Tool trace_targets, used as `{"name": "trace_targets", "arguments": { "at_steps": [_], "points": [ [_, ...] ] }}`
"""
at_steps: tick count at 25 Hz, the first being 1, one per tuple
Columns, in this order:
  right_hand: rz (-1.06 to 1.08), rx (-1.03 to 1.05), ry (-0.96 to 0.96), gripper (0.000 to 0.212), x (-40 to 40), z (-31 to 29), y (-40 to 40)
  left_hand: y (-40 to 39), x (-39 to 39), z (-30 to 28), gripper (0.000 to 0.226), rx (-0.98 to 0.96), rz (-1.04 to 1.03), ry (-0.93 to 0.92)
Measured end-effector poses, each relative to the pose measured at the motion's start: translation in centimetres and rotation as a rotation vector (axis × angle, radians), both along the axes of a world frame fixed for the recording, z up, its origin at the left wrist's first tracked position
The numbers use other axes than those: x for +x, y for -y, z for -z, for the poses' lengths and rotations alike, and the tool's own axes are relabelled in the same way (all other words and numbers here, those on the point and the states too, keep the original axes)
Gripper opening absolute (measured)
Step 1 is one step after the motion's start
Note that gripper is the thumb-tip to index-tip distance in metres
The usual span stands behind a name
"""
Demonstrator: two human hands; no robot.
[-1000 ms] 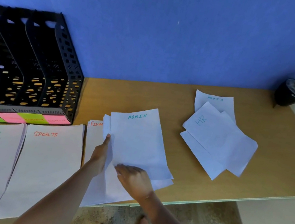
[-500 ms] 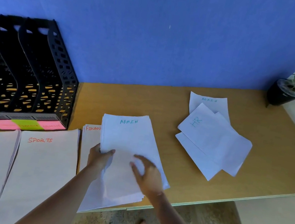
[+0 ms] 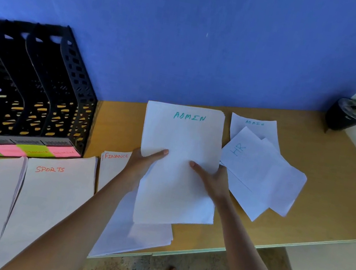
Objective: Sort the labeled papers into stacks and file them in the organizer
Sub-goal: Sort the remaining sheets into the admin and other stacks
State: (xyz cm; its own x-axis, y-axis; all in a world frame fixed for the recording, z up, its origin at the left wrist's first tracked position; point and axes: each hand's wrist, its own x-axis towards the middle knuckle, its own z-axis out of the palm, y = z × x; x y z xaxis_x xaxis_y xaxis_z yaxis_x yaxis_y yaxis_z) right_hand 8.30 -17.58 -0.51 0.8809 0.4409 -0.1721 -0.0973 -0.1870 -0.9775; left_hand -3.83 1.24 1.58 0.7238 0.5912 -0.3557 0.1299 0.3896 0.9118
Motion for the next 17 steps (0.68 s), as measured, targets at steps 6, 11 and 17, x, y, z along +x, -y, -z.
{"name": "trace_targets", "arguments": {
  "at_steps": [6,11,17],
  "points": [
    [0.159,0.166,0.357,0.013,0.6,-2.4,2.2,2.1,3.4,-2.5,0.02,0.204,0.104,0.042],
    [0.166,0.17,0.317,0.026,0.9,-1.5,4.3,4.2,4.9,-1.6,0.027,0.246,0.159,0.038],
    [0.049,-0.025,0.293,0.02,1.2,1.9,6.5,5.1,5.7,0.4,0.048,0.217,0.134,-0.09]
  ]
}}
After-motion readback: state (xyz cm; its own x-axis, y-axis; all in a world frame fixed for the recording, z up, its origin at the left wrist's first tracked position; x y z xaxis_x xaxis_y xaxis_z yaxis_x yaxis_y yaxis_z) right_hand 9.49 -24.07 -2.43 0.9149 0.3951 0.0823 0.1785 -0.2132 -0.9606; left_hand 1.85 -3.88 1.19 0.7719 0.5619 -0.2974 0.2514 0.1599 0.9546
